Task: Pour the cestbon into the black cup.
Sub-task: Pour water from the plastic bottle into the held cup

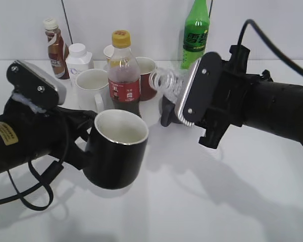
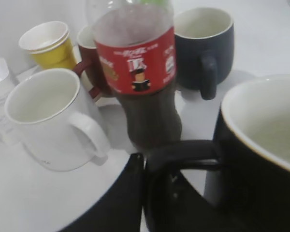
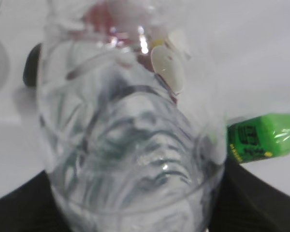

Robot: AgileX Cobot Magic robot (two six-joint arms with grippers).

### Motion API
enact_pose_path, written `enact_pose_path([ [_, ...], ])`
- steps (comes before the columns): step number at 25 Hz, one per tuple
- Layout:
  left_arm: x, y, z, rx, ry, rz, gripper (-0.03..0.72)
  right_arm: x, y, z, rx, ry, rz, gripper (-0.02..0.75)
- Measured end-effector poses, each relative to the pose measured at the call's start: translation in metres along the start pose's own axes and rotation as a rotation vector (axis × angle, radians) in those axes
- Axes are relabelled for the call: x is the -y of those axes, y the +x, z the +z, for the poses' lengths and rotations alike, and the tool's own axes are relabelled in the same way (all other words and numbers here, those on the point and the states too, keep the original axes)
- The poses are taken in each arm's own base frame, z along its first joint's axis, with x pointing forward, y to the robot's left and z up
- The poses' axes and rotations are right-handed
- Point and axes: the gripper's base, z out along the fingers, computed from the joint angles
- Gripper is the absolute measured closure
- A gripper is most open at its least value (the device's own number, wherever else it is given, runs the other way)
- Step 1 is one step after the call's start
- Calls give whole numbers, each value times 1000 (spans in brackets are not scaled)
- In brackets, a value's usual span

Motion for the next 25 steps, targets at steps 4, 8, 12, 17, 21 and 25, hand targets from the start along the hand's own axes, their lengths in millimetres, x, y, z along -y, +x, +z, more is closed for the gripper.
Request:
enact_pose_path([
  [4, 8, -9, 3, 19, 37, 32, 634, -1, 1, 1, -3, -4, -103, 251],
  [8, 15, -16, 15, 24, 60, 46, 634, -2, 2, 2, -6, -7, -172, 251],
  [12, 21, -17, 22, 20, 78, 56, 634, -3, 2, 4, -7, -5, -268, 251],
  [17, 22, -18, 22, 25, 82, 61, 634, 1, 1, 4, 3, 36, -354, 251],
  [21, 22, -19, 22, 29, 82, 63, 634, 4, -1, 4, 11, 88, -439, 251],
  [25, 22, -19, 22, 33, 82, 64, 634, 4, 0, 8, 6, 115, -533, 251],
])
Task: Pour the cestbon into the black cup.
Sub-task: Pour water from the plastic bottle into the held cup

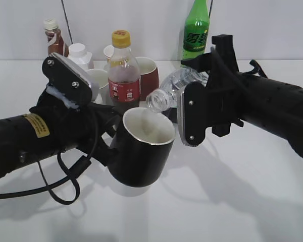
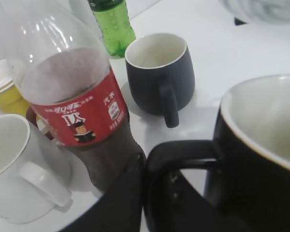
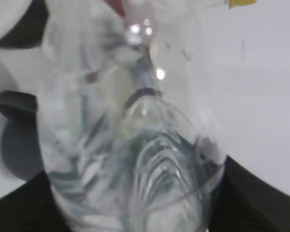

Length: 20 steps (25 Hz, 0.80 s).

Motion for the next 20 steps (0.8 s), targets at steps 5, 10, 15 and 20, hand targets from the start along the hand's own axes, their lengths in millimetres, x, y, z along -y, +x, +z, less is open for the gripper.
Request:
enact_pose_path([
  [5, 0, 0, 0, 1, 0, 0, 634, 1, 1, 4, -14, 52, -65, 251],
  [10, 0, 0, 0, 3, -1, 0, 634, 2, 2, 5, -20, 80, -70, 251],
  [15, 0, -1, 0, 7, -2, 0, 634, 0, 4, 5, -44, 63, -8, 251],
  [20, -2, -3, 0, 27, -17, -13, 634, -11, 3, 3, -43, -79, 275, 251],
])
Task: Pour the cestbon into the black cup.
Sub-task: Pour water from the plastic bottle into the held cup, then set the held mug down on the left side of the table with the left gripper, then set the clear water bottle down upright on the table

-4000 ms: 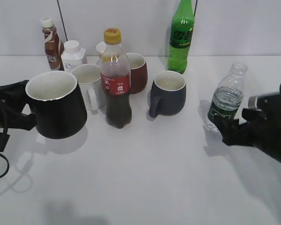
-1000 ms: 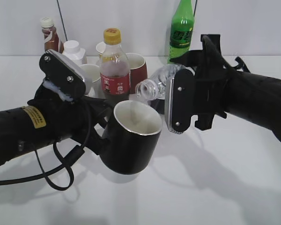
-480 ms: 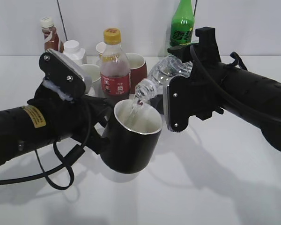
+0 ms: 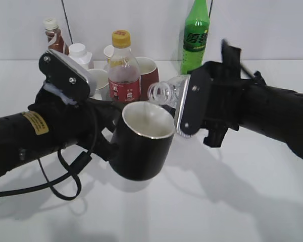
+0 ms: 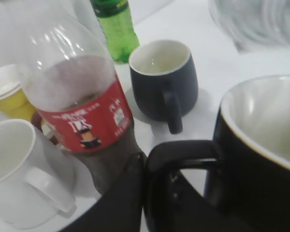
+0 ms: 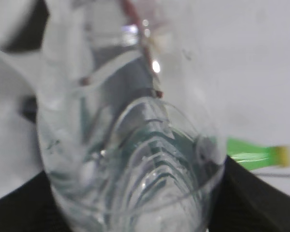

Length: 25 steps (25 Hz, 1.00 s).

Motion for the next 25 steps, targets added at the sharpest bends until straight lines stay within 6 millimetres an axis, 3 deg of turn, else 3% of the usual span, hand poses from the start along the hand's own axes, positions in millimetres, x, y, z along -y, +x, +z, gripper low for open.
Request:
enact_pose_path([
  [6, -5, -3, -5, 11, -48, -76, 634, 13, -5, -14, 27, 2, 469, 251],
  [11, -16, 0, -29, 57, -145, -140, 634, 22, -3, -23, 42, 34, 727, 251],
  [19, -51, 24, -64, 129, -501, -265, 634, 9, 53, -32, -57, 128, 1058, 251],
  [25, -94, 40, -71, 107, -721, -308, 634, 25, 92, -37, -63, 312, 1218, 251],
])
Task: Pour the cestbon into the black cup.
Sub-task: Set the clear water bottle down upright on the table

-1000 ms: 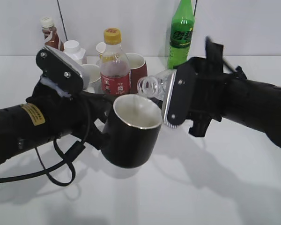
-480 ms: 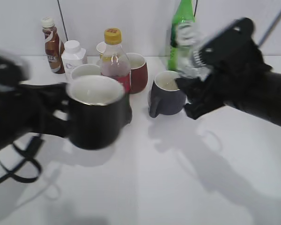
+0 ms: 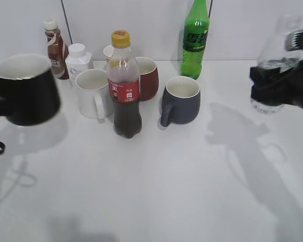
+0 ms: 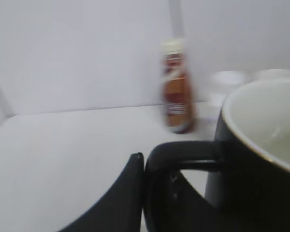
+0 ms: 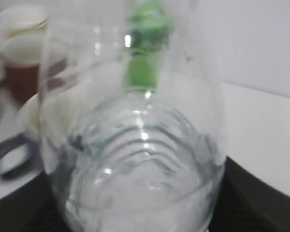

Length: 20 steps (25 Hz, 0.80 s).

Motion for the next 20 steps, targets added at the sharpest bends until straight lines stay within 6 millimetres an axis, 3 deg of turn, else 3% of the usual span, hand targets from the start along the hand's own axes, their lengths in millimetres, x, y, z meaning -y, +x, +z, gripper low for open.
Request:
enact_pose_path([
  [3, -17, 8, 15, 10, -67, -26, 634, 3, 3, 6, 30, 8, 2, 251],
  [9, -32, 37, 45, 4, -95, 22, 634, -1, 30, 25, 37, -3, 4, 251],
  [15, -19, 71, 74, -94, -26, 62, 634, -3, 54, 39, 61, 0, 40, 251],
  [20, -9, 85, 97, -110, -3, 57, 634, -5, 66, 44, 63, -1, 40, 251],
])
